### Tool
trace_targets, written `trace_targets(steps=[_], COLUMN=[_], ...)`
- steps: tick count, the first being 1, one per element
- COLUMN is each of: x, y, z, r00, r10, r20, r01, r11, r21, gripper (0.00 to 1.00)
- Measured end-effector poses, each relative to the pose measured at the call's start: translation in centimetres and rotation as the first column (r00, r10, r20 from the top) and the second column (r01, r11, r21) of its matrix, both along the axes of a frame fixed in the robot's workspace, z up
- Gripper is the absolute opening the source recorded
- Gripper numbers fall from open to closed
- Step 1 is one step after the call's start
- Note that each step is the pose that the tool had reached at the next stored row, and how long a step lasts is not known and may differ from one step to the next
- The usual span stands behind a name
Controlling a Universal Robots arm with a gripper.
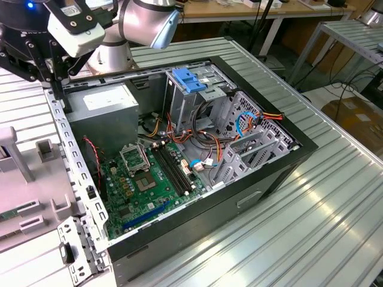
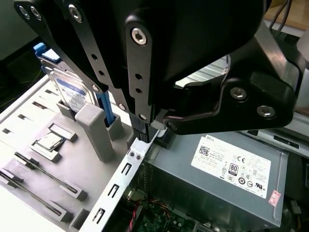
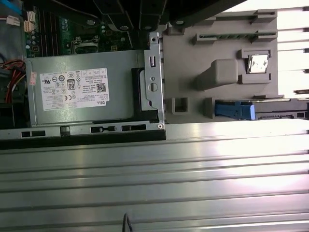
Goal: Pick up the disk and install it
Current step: 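Reach for the disk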
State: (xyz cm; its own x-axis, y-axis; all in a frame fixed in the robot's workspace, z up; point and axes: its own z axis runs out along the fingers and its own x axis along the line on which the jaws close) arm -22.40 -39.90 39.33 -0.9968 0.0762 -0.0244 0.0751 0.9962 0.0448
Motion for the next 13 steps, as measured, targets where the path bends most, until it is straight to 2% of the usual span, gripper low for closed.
trace_targets(steps=[5,13], x=[-0.74,-1.49], y=[0.00,0.00], z=[0.00,0.00], r00=[1.0000,1.0000], r10=[0.000,0.000], r20=[0.0000,0.0000], r01=[0.000,0.000], r11=[1.0000,1.0000], r21=[0.0000,0.0001], gripper=[0.11,0.11])
